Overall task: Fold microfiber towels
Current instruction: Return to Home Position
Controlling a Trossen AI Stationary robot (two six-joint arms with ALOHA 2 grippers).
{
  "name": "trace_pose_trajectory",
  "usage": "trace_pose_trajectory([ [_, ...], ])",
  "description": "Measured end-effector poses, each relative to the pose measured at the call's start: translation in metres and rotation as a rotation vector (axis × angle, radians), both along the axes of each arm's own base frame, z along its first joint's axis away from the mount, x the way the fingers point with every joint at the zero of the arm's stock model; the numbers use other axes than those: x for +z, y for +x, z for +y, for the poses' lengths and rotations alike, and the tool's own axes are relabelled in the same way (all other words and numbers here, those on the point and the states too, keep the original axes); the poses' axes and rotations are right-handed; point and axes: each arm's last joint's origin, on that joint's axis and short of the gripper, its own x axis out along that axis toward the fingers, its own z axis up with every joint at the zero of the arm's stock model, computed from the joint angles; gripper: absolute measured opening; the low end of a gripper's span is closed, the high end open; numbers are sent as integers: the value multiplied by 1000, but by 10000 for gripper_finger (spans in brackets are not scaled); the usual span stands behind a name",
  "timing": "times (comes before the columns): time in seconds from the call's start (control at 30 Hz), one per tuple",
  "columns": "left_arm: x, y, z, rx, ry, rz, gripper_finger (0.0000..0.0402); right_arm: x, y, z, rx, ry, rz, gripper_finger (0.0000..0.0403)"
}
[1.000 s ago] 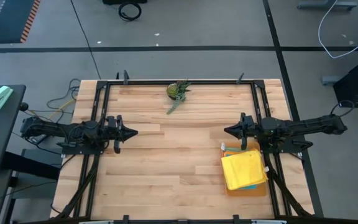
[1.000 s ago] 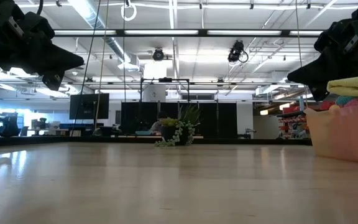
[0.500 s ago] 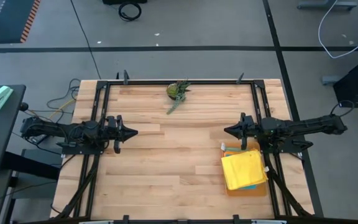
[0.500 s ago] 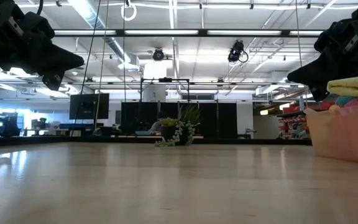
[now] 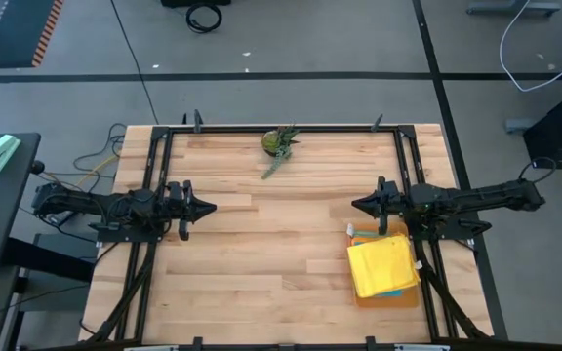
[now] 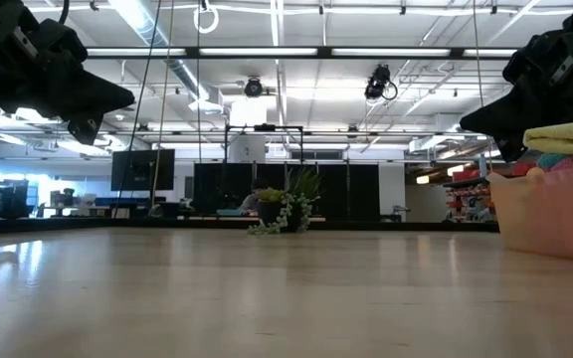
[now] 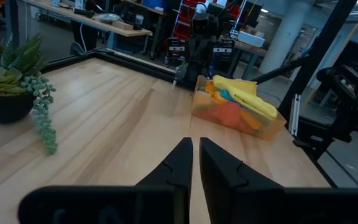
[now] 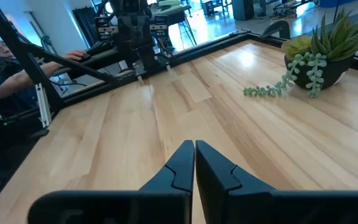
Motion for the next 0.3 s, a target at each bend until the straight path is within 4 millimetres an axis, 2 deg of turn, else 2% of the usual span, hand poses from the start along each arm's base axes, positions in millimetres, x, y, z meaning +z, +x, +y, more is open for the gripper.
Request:
trace_pose_trajectory([
  [0.3,0,0,0,0,0,0,29,0,0,0,0,0,0,23],
])
